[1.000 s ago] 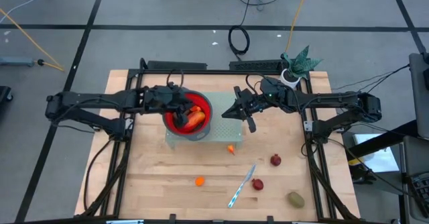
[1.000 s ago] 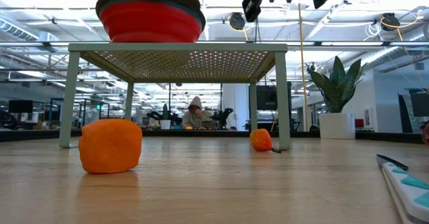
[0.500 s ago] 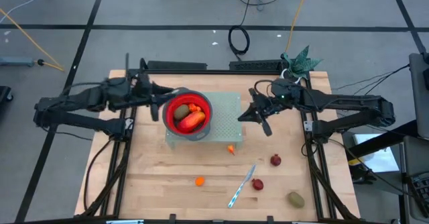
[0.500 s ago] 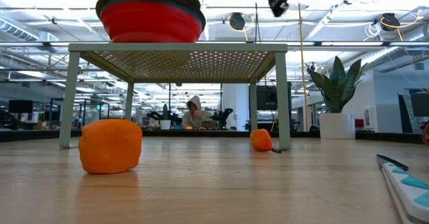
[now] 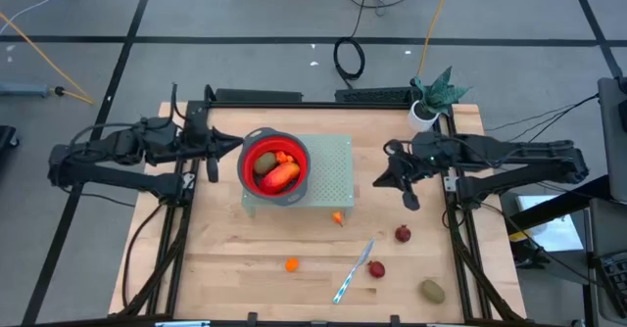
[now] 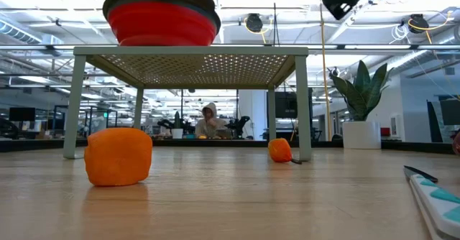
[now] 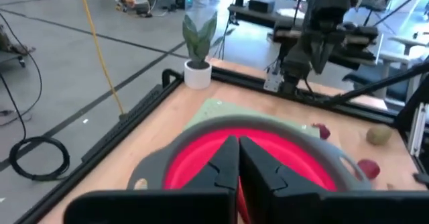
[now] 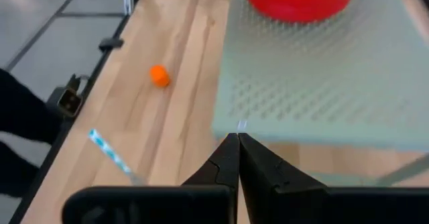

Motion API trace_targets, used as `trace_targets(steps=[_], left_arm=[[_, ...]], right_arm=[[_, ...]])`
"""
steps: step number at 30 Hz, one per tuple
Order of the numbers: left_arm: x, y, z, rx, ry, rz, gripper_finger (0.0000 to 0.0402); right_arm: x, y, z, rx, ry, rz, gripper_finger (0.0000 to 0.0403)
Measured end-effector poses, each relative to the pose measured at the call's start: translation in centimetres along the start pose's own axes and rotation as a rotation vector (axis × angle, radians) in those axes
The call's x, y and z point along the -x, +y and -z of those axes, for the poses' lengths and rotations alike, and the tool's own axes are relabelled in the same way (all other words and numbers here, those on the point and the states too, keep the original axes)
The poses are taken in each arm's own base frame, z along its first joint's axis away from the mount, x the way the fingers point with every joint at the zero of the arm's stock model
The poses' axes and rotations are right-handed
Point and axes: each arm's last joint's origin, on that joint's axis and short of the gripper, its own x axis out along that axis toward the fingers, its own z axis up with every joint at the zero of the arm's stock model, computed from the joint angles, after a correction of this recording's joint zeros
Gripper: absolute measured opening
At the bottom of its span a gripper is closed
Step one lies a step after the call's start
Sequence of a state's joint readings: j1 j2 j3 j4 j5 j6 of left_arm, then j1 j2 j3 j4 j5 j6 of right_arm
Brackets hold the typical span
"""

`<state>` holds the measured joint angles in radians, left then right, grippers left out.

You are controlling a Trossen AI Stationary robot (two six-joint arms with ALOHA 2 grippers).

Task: Pick & Place Fruit
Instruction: Put the pomegranate into the red strainer bowl on the shelf

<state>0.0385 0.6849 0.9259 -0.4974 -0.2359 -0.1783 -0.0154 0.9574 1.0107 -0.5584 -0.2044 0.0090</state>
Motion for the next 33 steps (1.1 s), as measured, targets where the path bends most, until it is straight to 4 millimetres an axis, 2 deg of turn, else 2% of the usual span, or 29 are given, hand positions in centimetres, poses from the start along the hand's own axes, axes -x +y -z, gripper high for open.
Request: trace_targets(steps=[6,12,19,33], left_arm=[[-0.9,-0.2,1.9,0.02,-0.014,0.053,0.0005],[-1.0,-0.1,3.9,0.019,-0.074,0.135,0.0005],[0.5,0.6,5.9,0.029,-0.115,0.155,0.0003],[4.2,2.3,10.1,0.026,-0.214,0.198,0.0006]], right_arm=[[0.5,0.6,0.9,-0.03,0.068,-0.022,0.0],[-0.3,0.8,2.9,-0.029,0.128,-0.04,0.0],[-0.7,0.9,4.6,-0.045,0.172,-0.049,0.0],[-0.7,0.9,5.5,-0.113,0.242,-0.039,0.0]])
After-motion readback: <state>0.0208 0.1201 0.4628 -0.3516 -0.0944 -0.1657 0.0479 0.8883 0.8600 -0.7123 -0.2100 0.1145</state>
